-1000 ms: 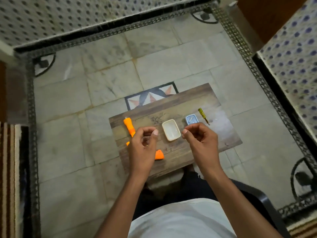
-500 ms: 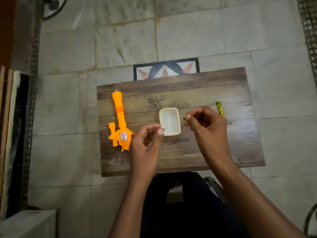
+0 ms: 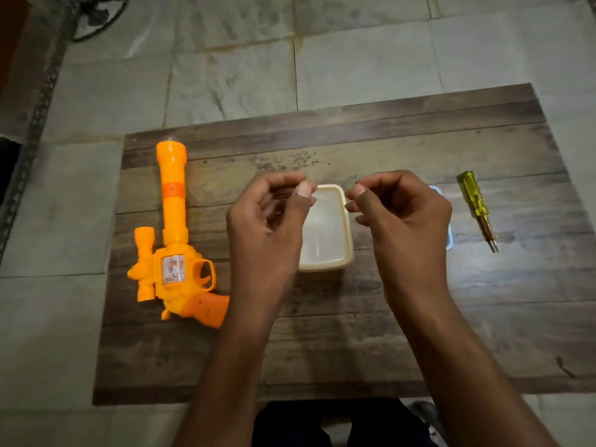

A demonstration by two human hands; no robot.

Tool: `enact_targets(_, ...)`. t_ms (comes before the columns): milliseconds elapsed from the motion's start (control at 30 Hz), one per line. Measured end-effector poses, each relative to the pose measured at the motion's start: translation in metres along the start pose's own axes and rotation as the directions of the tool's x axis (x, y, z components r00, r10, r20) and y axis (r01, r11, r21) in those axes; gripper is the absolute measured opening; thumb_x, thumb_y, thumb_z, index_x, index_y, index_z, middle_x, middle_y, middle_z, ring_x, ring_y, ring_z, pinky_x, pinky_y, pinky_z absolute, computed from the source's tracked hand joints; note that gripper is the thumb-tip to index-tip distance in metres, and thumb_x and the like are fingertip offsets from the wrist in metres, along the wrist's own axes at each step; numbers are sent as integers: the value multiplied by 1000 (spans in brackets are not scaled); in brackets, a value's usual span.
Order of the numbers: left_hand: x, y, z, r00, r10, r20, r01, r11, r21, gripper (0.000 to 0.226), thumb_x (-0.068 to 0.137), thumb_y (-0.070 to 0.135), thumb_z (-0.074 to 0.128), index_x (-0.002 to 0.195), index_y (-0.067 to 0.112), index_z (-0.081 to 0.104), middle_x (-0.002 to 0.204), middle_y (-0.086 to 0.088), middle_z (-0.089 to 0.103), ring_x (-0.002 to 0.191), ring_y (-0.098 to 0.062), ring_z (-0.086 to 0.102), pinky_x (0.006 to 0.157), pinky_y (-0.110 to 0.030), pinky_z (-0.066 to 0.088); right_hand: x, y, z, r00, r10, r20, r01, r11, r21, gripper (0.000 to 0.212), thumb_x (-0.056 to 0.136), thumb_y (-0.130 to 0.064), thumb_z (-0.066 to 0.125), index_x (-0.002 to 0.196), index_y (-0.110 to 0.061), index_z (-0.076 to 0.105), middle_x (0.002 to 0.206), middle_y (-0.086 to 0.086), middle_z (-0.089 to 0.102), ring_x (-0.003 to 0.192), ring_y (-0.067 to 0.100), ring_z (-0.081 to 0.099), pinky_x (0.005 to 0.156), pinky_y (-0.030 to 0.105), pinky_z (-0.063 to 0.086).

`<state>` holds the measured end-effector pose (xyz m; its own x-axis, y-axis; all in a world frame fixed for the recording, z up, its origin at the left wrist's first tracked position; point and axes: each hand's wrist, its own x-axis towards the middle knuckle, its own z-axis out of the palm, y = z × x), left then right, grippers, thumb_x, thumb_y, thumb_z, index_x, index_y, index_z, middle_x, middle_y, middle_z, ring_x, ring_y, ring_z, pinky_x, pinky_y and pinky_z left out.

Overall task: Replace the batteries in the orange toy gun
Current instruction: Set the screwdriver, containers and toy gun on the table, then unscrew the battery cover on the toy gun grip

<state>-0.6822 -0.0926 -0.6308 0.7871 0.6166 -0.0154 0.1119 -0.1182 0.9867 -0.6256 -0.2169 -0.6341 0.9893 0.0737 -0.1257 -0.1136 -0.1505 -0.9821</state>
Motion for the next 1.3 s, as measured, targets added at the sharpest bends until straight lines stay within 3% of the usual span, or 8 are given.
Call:
enact_targets(133,-14,-22,7,994,107,2,-107,994,-30,8,94,15,68,101,15,70,100,-8,76,94,-23,75,85,-40,61,-12,20,-6,996,-73,-48,75,996,37,3,92,-8,70,93,-9,73,85,5,76,82,22,74,78,43,62)
enact_targets(333,-64,-38,7,968,253,-3,-252,966,57,11,91,7,74,101,10,71,95,5,74,88,-6,72,75,-20,56,-47,34,-30,971,-207,-120,208,978,3,4,91,-11,69,90,-13,72,84,1,75,83,18,74,79,46,62)
enact_targets(500,-128,-60,0,976,211,47,-217,953,213,14,87,14,75,98,20,68,88,9,73,76,-4,70,75,-31,61,-86,38,-65,960,-232,-156,233,972,-13,16,85,-12,71,76,-25,68,76,0,74,77,19,74,80,49,62)
enact_targets(567,-154,-69,-5,978,183,101,-206,921,330,18,86,21,74,103,18,69,98,1,74,89,-13,70,84,-37,59,-97,44,-80,969,-207,-133,201,978,-57,13,82,-17,71,74,-27,67,77,-1,75,80,18,74,81,47,62)
enact_targets(667,-179,-75,-8,961,186,207,-269,812,517,36,90,21,72,123,11,66,124,-7,68,117,-22,62,101,-31,46,-98,56,-102,975,-188,-114,168,971,-169,4,82,-18,71,84,-21,71,83,0,75,81,14,73,80,38,61)
enact_targets(867,-190,-96,6,950,90,300,-271,719,640,54,97,33,66,143,9,54,153,-11,49,143,-26,42,119,-38,34,-59,82,-145,959,-179,-222,76,912,-404,20,87,-10,63,104,-10,73,92,1,68,87,14,63,78,20,45)
enact_targets(1133,-170,-120,20,943,205,261,-331,639,695,48,98,40,62,140,16,58,158,-2,45,147,-22,37,120,-43,31,34,105,-143,943,-287,-167,132,786,-604,37,80,-13,58,115,-10,69,116,18,67,114,33,59,97,28,40)
enact_targets(1300,-163,-126,22,930,266,254,-367,652,664,42,97,34,65,133,12,64,150,-5,54,142,-22,44,117,-37,32,56,102,-133,947,-296,-127,117,682,-722,30,81,-9,59,109,-3,67,112,24,66,105,41,62,88,38,50)
